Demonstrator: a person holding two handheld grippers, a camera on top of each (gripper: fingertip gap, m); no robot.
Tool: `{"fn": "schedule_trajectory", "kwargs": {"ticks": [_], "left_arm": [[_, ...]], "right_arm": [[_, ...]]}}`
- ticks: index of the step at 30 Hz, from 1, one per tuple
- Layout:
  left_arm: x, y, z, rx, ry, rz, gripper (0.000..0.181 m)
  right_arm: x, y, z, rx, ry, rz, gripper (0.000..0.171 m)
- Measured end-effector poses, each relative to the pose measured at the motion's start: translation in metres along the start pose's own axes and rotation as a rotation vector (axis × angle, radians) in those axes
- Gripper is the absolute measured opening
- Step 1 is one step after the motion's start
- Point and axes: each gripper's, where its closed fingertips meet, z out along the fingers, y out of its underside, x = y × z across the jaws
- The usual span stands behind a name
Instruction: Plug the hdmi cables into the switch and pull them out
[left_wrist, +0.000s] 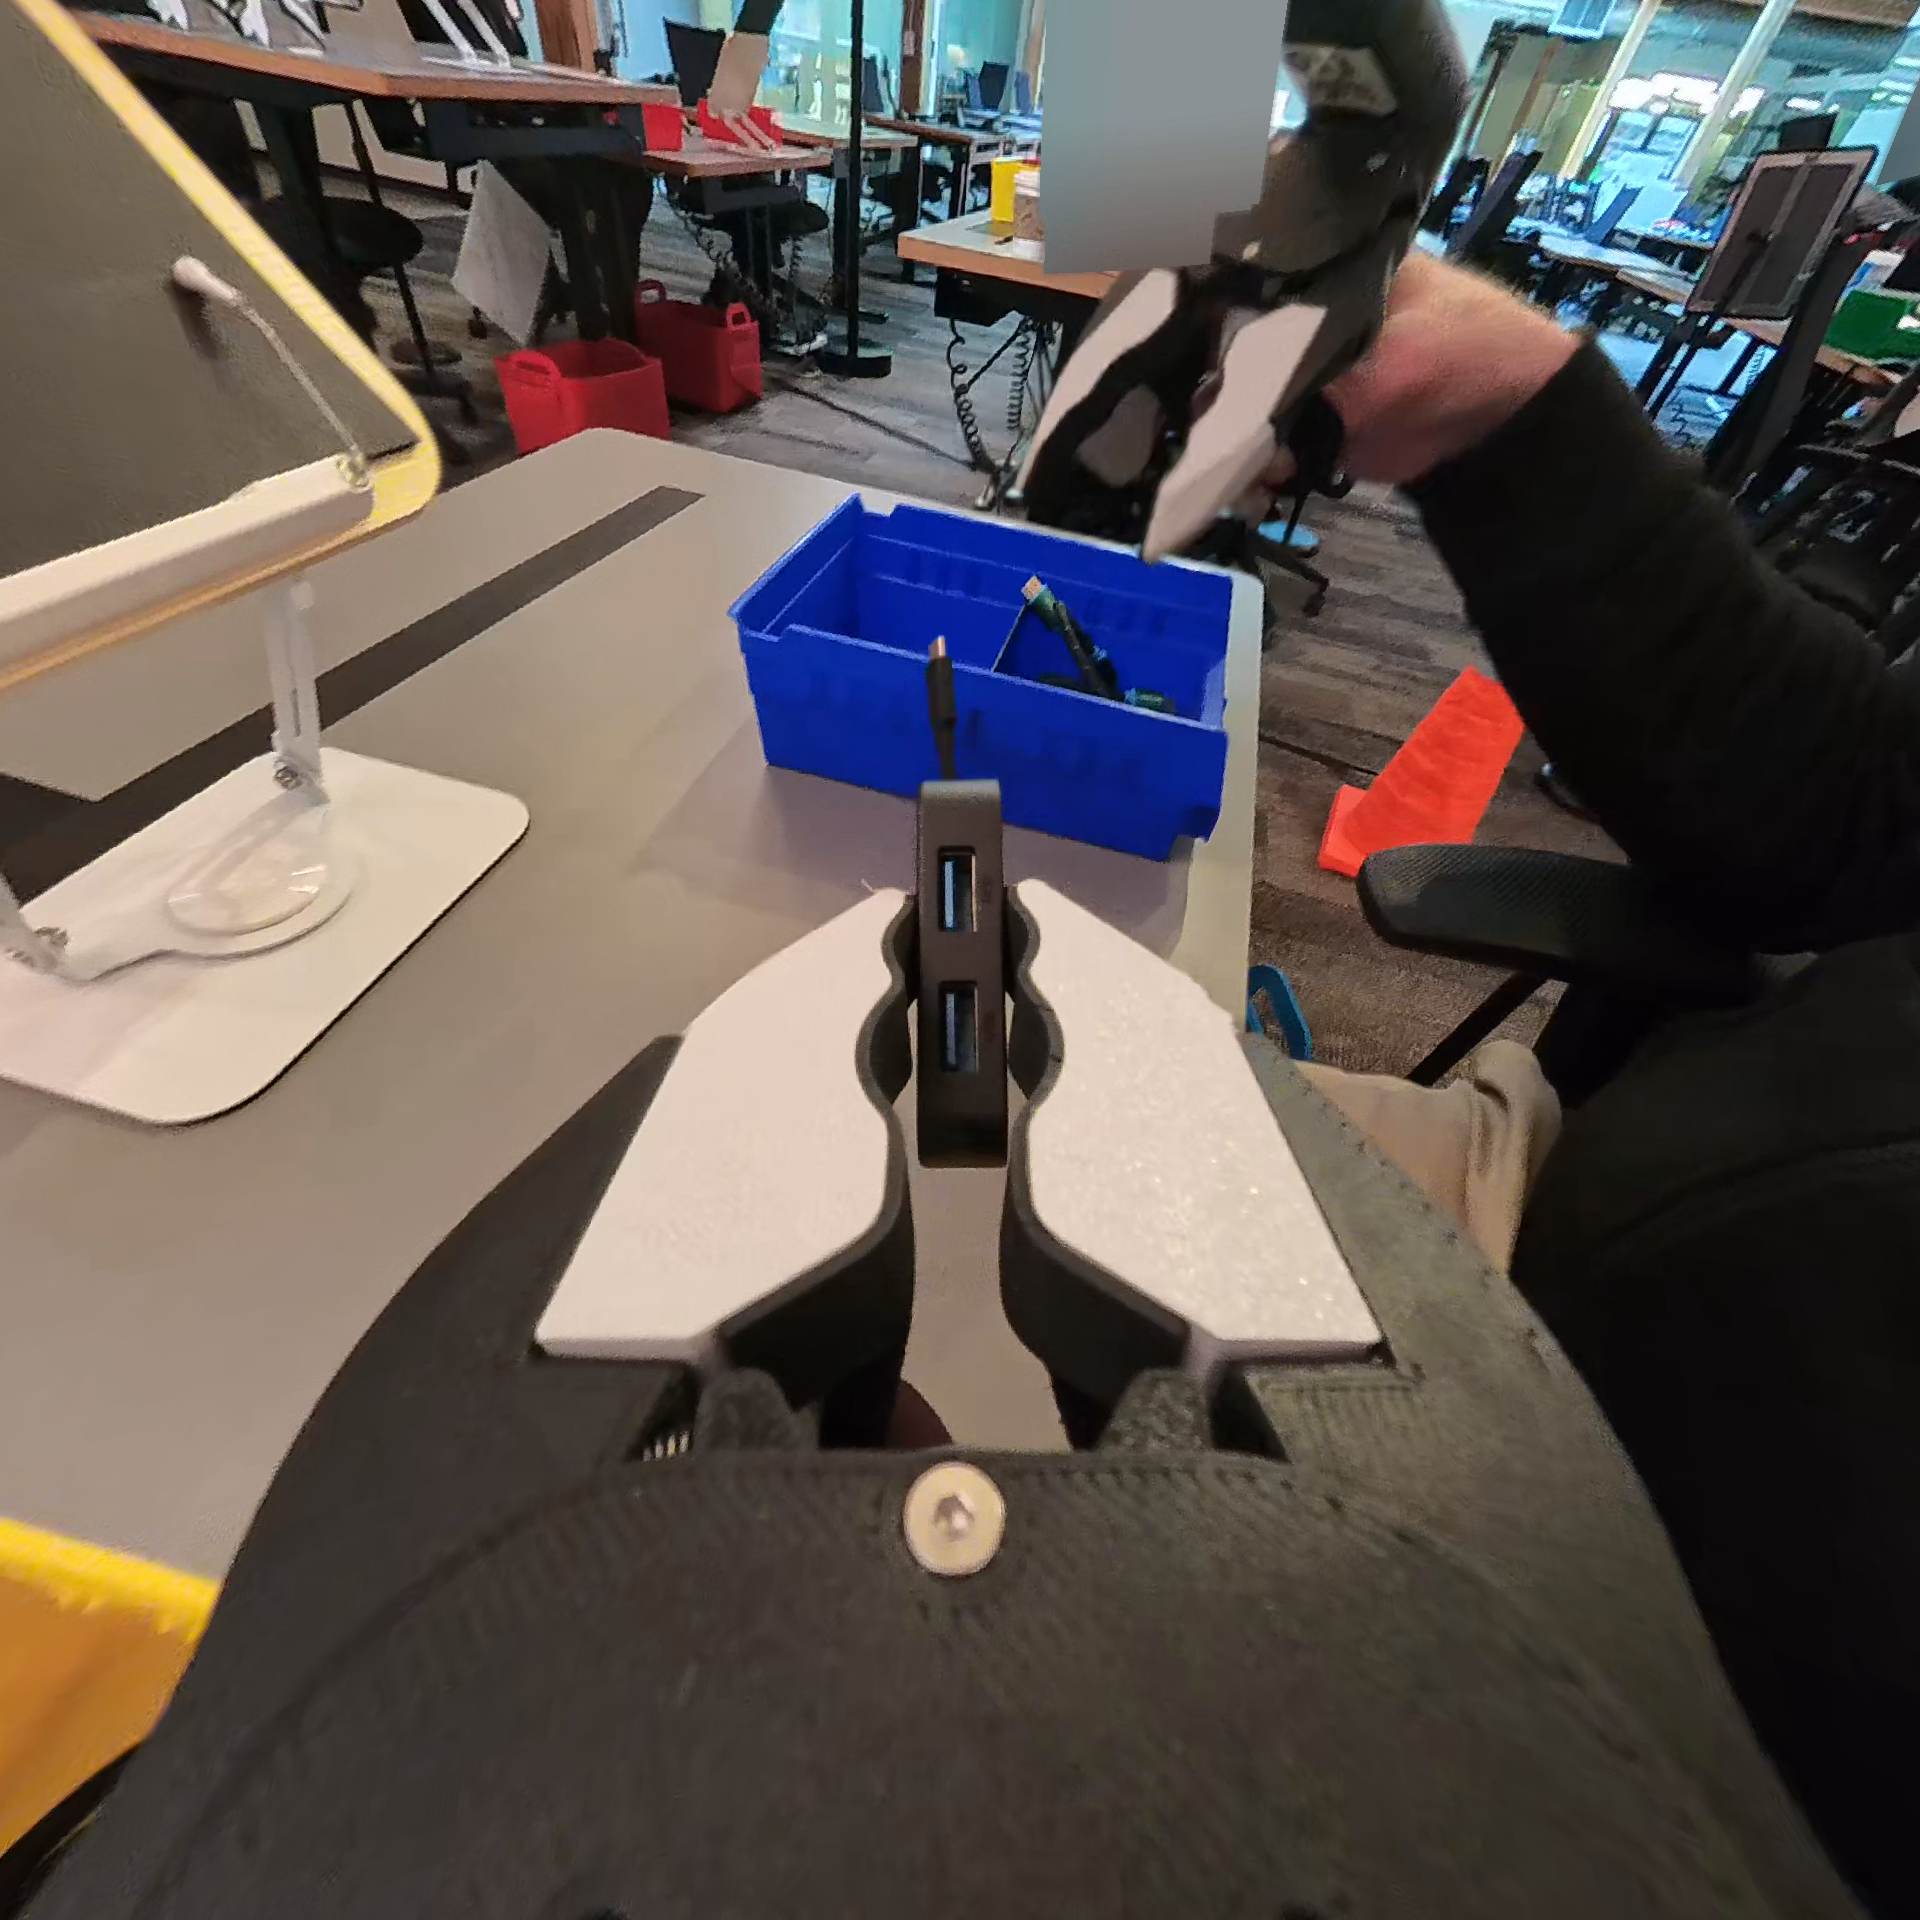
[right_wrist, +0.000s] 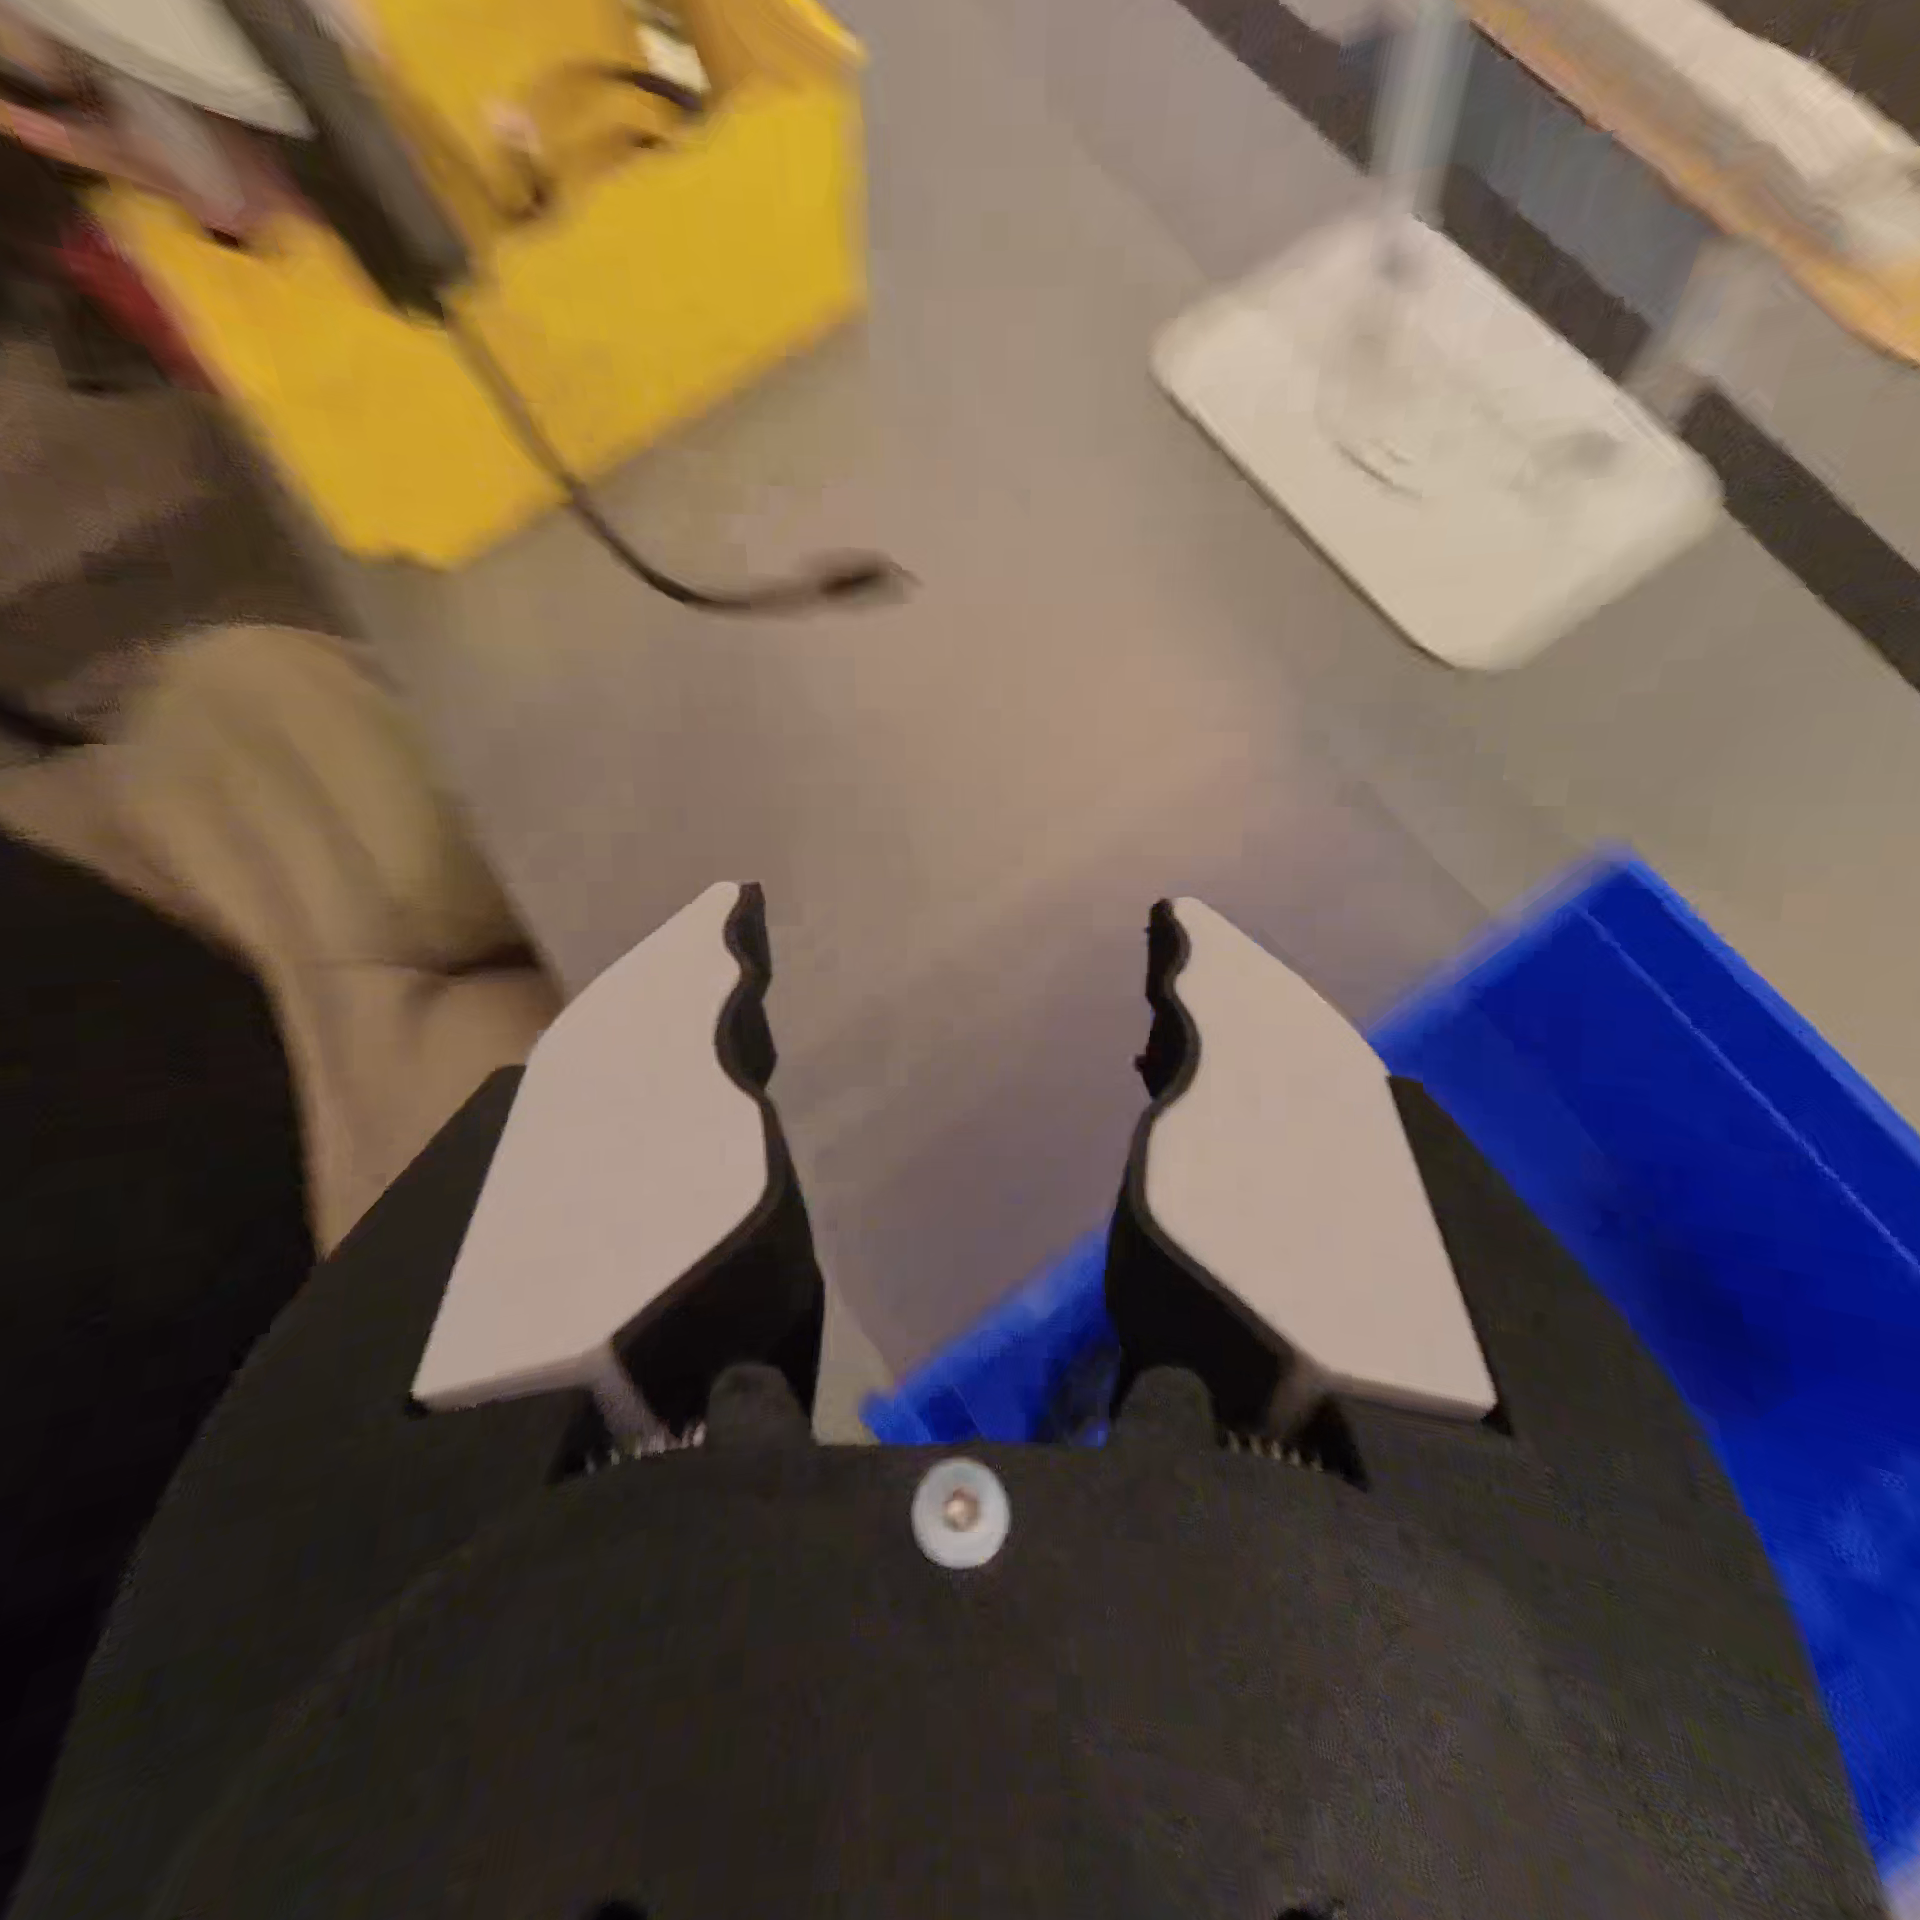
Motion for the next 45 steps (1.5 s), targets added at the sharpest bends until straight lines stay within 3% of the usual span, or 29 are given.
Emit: {"fn": "schedule_trajectory", "kwargs": {"ticks": [4, 10, 19, 22, 29, 33, 36, 42, 45], "left_arm": [[0.015, -0.014, 0.014, 0.076, 0.018, -0.005, 0.013], [0.032, -0.018, 0.026, 0.093, 0.057, -0.007, 0.013], [0.053, -0.011, 0.045, 0.074, 0.108, 0.018, 0.013], [0.053, -0.01, 0.048, 0.075, 0.108, 0.017, 0.014], [0.046, -0.011, 0.051, 0.058, 0.027, 0.053, 0.023], [0.03, -0.015, 0.043, 0.064, -0.061, 0.054, 0.035], [0.022, -0.024, 0.032, 0.099, -0.083, 0.042, 0.034], [0.002, -0.023, 0.019, 0.06, -0.171, 0.059, 0.029], [-0.005, -0.02, 0.016, 0.036, -0.2, 0.061, 0.024]], "right_arm": [[-0.071, -0.029, 0.053, 0.023, -0.269, -0.073, 0.077], [-0.098, -0.069, 0.087, 0.184, -0.208, -0.204, 0.077], [-0.139, -0.072, 0.101, 0.265, -0.422, -0.225, 0.04], [-0.15, -0.068, 0.099, 0.278, -0.512, -0.233, 0.016], [-0.143, -0.067, 0.093, 0.268, -0.509, -0.223, 0.014], [-0.112, -0.069, 0.076, 0.295, -0.423, -0.183, 0.013], [-0.071, -0.069, 0.052, 0.349, -0.307, -0.125, 0.013], [0.052, -0.038, -0.001, 0.434, 0.109, 0.062, 0.013], [0.11, 0.001, -0.012, 0.353, 0.335, 0.125, 0.013]]}}
